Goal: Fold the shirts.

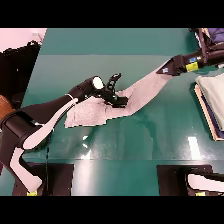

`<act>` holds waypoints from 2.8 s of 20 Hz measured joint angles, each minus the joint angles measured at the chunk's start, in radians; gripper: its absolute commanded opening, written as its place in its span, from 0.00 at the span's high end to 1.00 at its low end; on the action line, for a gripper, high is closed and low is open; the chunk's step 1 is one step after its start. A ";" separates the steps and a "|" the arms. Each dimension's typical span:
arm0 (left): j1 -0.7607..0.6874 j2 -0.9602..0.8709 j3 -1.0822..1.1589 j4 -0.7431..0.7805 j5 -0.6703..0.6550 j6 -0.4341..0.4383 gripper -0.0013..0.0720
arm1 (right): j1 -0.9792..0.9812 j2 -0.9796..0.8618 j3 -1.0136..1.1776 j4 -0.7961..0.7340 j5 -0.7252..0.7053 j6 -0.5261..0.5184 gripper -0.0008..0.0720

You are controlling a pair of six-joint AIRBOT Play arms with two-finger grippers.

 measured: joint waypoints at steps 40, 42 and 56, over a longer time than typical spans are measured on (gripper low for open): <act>0.686 0.558 0.010 0.344 -0.261 0.029 0.95 | 0.235 -0.274 -0.188 -0.131 -0.243 -0.026 0.17; 0.684 0.558 0.010 0.339 -0.261 0.030 0.95 | 0.183 -0.283 -0.262 -0.066 -0.261 -0.023 0.17; 0.684 0.558 0.010 0.323 -0.262 0.030 0.96 | 0.375 -0.528 -0.074 0.137 -0.310 -0.060 0.97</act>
